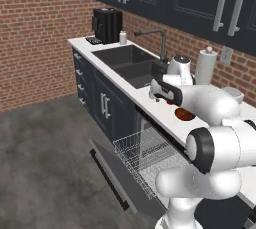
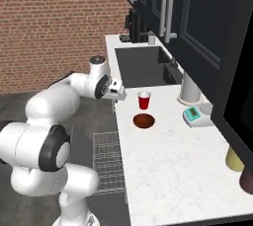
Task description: Pick up the cup and bowl from the counter, place them in the dishwasher, and close the dishwasher door.
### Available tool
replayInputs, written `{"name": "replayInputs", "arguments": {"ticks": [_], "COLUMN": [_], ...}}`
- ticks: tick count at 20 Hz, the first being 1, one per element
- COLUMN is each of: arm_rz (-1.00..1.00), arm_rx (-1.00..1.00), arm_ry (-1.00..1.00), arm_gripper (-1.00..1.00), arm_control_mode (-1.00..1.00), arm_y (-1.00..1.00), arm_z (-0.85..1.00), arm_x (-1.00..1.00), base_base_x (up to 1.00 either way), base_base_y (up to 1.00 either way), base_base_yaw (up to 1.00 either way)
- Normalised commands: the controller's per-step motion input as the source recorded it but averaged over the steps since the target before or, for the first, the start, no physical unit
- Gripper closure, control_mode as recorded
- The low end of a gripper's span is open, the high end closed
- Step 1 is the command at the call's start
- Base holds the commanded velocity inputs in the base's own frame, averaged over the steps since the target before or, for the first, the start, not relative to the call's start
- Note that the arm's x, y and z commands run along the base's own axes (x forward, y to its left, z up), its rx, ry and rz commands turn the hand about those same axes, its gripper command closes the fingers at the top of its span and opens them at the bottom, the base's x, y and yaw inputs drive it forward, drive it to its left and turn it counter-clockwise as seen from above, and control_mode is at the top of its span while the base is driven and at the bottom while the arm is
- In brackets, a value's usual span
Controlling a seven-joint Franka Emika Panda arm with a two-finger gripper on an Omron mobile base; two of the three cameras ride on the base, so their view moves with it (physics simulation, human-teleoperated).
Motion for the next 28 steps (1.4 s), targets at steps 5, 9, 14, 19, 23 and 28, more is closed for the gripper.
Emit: {"name": "replayInputs", "arguments": {"ticks": [5, 9, 14, 19, 23, 28], "arm_rz": [0.0, 0.0, 0.0, 0.0, 0.0, 0.0], "arm_rx": [-0.01, 0.0, -0.02, -0.02, -0.01, 0.0], "arm_ry": [0.04, 0.0, 0.0, 0.0, 0.0, 0.0], "arm_gripper": [-1.0, -1.0, -1.0, -1.0, -1.0, -1.0], "arm_control_mode": [-1.0, -1.0, -1.0, -1.0, -1.0, -1.0], "arm_y": [-0.32, -0.24, -0.24, -0.24, -0.2, -0.18], "arm_z": [-0.2, -0.02, -0.28, -0.37, -0.23, -0.17], "arm_x": [0.96, 0.76, 0.7, 0.57, 0.54, 0.61], "base_base_x": [0.0, 0.0, 0.0, 0.0, 0.0, 0.0], "base_base_y": [0.0, 0.0, 0.0, 0.0, 0.0, 0.0], "base_base_yaw": [0.0, 0.0, 0.0, 0.0, 0.0, 0.0]}}
